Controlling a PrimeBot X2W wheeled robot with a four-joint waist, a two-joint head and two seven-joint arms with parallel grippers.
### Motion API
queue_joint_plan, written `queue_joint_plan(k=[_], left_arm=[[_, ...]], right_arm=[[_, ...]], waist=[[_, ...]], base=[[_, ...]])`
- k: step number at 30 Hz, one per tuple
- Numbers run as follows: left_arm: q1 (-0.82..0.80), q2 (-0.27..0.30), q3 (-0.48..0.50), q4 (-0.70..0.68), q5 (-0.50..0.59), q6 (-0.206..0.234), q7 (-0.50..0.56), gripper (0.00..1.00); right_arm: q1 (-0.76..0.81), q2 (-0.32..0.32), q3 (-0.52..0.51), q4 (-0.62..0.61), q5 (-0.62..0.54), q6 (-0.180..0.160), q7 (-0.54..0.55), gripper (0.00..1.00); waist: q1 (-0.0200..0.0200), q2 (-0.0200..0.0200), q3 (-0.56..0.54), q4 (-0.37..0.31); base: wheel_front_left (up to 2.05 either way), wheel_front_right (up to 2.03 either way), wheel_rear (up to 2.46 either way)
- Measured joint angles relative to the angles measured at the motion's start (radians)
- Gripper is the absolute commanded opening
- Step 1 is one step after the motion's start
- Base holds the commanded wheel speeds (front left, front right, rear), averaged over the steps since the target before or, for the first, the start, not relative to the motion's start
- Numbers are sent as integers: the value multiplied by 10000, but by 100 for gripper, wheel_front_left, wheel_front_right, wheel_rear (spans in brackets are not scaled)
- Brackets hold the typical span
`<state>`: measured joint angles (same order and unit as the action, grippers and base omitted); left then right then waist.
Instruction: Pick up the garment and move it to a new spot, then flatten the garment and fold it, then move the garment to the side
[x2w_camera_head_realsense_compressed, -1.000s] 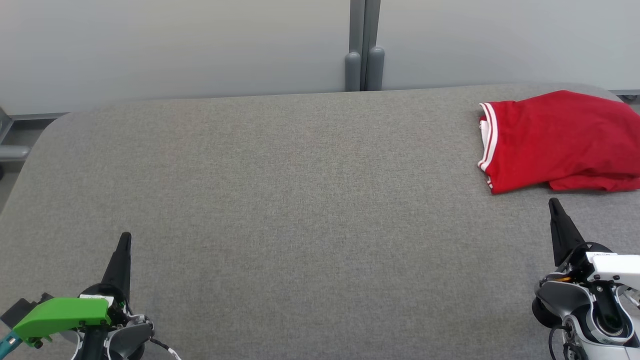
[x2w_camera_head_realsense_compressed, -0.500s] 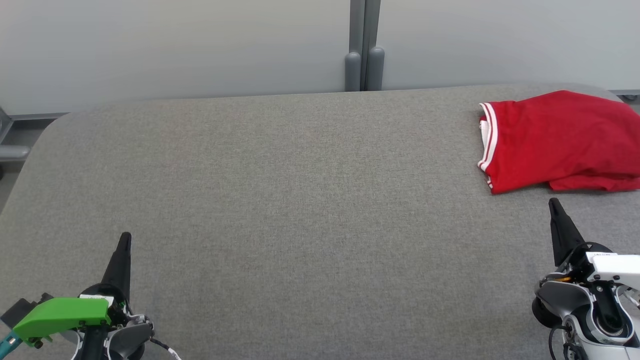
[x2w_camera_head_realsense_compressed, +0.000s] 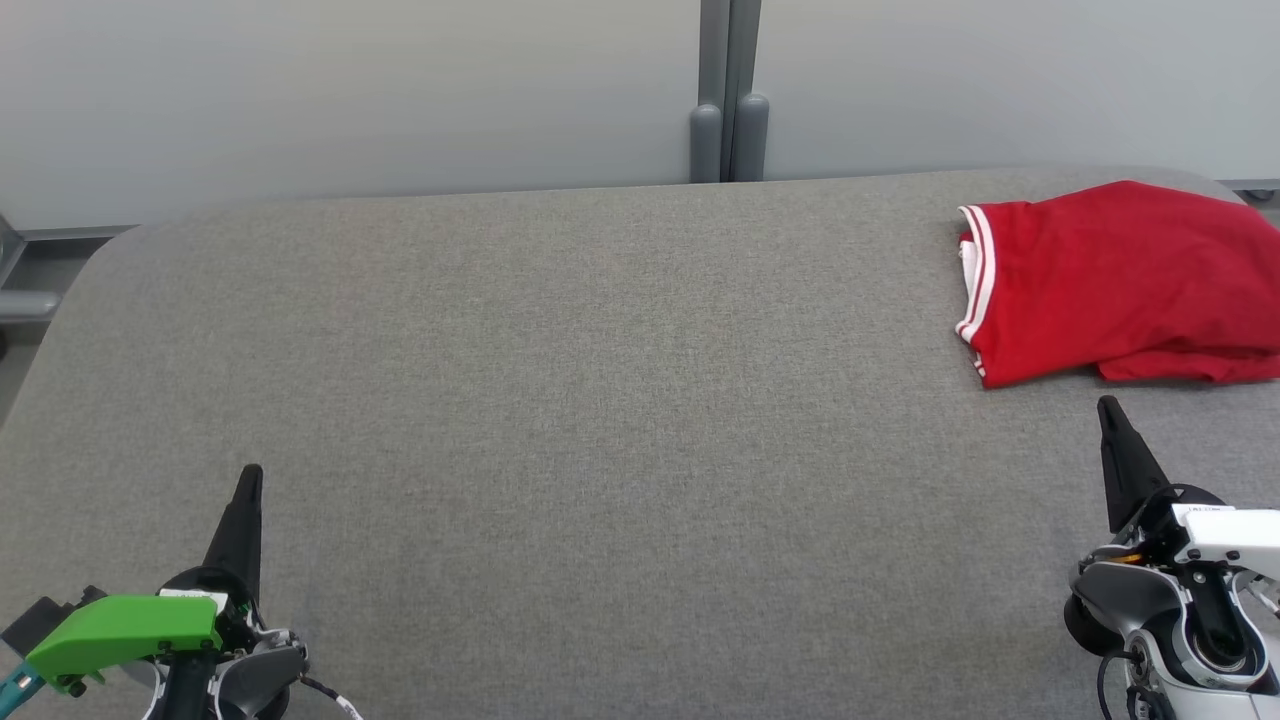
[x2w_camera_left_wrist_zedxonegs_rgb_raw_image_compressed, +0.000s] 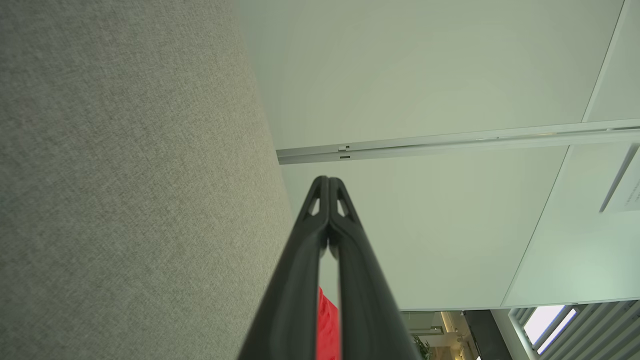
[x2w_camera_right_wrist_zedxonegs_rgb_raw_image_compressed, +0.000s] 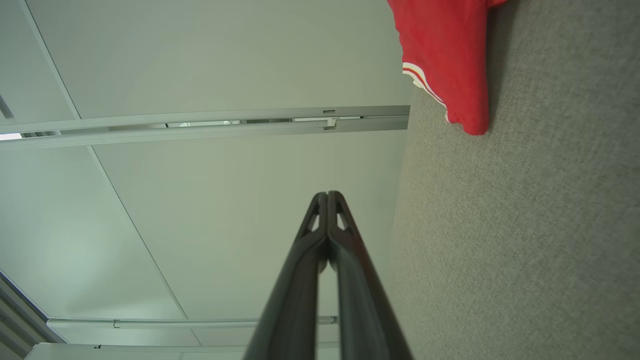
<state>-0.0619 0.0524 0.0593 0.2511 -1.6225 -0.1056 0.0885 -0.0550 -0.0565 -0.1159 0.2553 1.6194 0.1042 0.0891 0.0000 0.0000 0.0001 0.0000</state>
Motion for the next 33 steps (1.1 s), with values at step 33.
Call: queue_joint_plan(k=[33], left_arm=[[0, -6, 4, 0, 0, 0, 0, 0]], right_arm=[[0, 0, -6, 2, 0, 0, 12, 0]], waist=[[0, 0, 0, 0]], base=[[0, 0, 0]])
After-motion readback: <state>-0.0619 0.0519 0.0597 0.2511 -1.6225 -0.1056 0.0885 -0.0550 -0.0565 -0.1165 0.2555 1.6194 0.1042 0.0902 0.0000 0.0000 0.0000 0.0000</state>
